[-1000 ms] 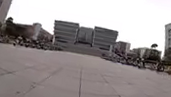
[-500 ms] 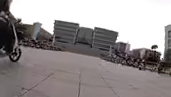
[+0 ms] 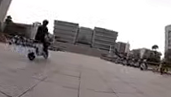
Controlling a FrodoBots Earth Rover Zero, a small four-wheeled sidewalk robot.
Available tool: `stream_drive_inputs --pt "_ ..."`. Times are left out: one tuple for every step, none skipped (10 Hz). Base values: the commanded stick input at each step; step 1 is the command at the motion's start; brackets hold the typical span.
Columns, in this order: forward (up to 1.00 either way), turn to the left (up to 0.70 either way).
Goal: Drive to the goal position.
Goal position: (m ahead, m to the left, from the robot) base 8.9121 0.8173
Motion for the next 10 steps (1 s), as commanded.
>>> stream_drive_inputs --pt "0.6 0.0" --pt "0.6 0.0" --pt "0.6 0.0" --pt "0.6 0.0" --pt "0.6 0.0" --pt "0.6 0.0" --pt "0.6 0.0" --pt "0.6 0.0" --pt "0.6 0.0" --pt "0.6 0.0"
